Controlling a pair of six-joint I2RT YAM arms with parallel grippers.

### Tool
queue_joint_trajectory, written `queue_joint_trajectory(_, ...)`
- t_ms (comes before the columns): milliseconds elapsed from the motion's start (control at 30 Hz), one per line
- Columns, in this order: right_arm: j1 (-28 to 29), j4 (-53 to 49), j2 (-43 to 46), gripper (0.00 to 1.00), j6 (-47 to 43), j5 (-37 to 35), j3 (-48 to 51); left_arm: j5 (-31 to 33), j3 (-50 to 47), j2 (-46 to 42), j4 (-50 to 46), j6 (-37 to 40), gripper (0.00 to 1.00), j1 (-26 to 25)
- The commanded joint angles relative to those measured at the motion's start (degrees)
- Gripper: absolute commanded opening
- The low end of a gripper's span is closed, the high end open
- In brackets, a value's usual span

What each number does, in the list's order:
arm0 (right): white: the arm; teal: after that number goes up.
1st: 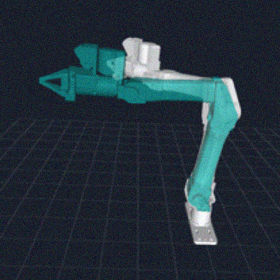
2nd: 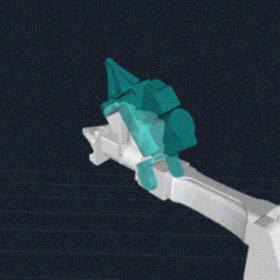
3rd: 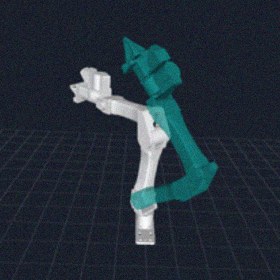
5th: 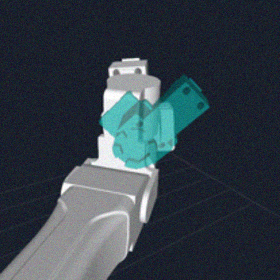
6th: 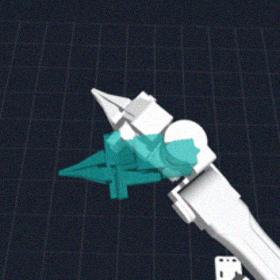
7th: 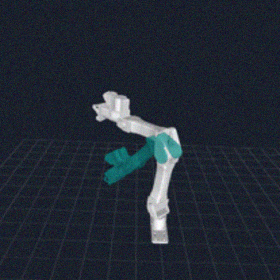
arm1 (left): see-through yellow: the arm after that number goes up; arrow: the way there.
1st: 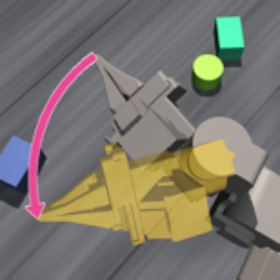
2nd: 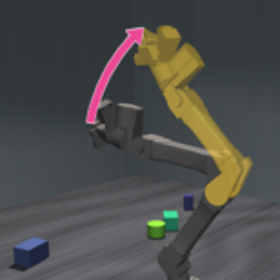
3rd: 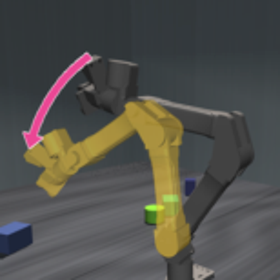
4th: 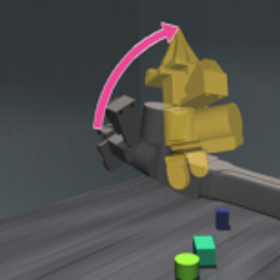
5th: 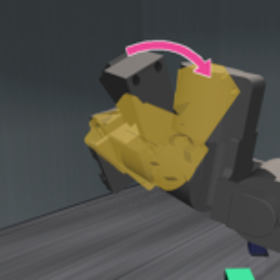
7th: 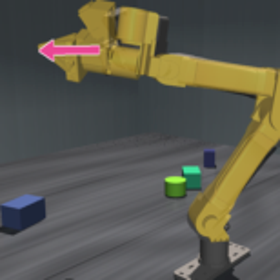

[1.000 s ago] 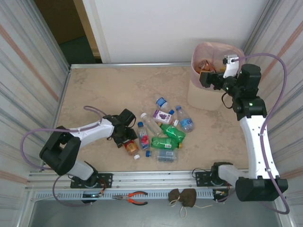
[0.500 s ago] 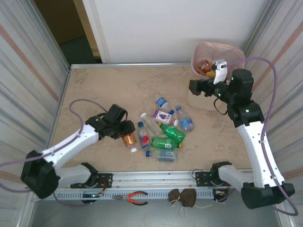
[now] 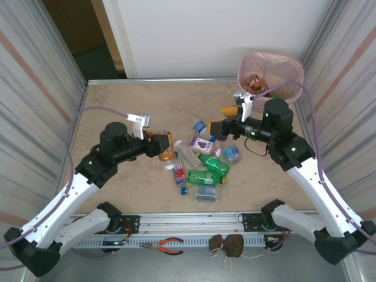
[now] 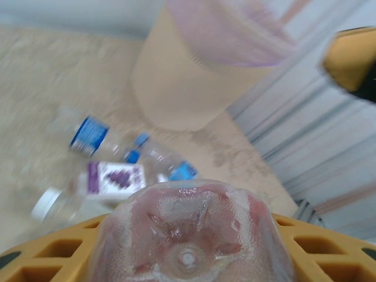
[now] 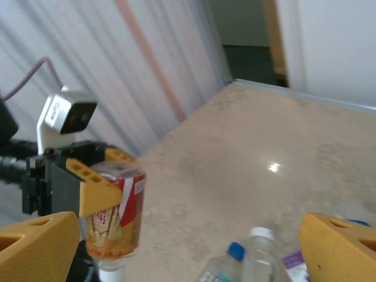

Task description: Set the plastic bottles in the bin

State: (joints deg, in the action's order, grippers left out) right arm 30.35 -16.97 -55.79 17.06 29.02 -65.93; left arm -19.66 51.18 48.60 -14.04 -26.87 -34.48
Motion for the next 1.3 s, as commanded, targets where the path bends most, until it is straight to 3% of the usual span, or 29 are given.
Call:
queue_joint_trajectory(0,4.3,6.0,-0.4,0.95,1.8,3.9,1.5,-9.0,3.4,-1.6,7.8,7.6,0.52,0.2)
queue_joint_trajectory(300,13.8,14.4,-5.2,0.96,0.3,9.4,1.4,-21.6,6.9,0.3,18.3,7.6,0.51,0.2)
queue_joint_trajectory(533,18.4,18.0,-7.6,0.95,-0.3,10.6,0.9,-25.1,8.9,2.3,22.7,6.3,0.50,0.2)
queue_joint_trajectory(900,20.4,17.8,-9.5,0.71,-0.1,9.2,-0.2,-27.7,10.0,4.5,25.7,5.4,0.50,0.1)
queue_joint_trajectory(1267,20.4,17.2,-9.1,0.58,-0.8,8.8,-0.7,-26.8,9.9,4.8,25.6,6.0,0.53,0.2)
